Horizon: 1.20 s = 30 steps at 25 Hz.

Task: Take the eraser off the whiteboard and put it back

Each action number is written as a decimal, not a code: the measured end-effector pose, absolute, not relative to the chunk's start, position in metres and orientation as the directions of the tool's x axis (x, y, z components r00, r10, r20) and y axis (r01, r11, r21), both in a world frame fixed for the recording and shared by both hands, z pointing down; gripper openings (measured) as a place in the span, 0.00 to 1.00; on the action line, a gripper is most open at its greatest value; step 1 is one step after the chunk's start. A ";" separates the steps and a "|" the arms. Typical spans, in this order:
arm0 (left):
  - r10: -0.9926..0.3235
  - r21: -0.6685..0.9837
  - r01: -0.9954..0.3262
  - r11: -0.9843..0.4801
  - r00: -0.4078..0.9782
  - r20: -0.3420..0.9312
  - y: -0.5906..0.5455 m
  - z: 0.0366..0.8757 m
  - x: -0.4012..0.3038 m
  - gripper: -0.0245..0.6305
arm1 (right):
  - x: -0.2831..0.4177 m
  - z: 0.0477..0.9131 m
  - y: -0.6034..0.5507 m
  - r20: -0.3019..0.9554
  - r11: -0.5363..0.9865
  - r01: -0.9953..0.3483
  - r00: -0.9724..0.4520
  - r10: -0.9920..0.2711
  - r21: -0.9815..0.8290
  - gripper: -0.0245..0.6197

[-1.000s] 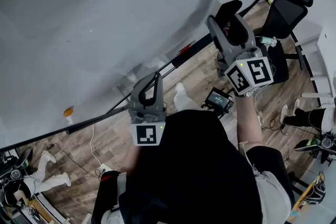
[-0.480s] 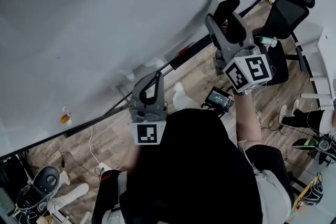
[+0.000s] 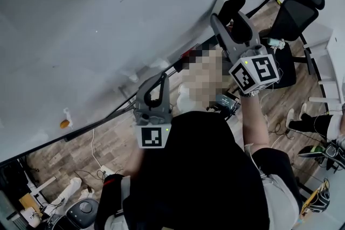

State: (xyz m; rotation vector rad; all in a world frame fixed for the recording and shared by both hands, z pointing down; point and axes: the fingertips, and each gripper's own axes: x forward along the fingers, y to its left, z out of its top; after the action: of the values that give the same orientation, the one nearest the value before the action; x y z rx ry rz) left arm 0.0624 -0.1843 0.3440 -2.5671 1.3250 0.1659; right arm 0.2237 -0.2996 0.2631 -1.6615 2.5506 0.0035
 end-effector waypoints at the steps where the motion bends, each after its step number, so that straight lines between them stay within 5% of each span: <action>1: -0.787 -0.165 -0.815 -0.555 0.579 -0.212 -0.185 0.344 0.062 0.04 | 0.224 0.264 -0.300 -0.083 0.408 -0.912 -0.403 -0.912 -0.052 0.40; 30: -0.791 -0.177 -0.815 -0.552 0.579 -0.199 -0.187 0.348 0.061 0.04 | 0.225 0.265 -0.301 -0.100 0.426 -0.902 -0.418 -0.903 -0.076 0.42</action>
State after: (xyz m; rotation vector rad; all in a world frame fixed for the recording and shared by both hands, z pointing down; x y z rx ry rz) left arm 0.0608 -0.1874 0.3476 -2.5621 1.3293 0.1398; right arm 0.2248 -0.3011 0.2647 -1.6194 2.5446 -0.0153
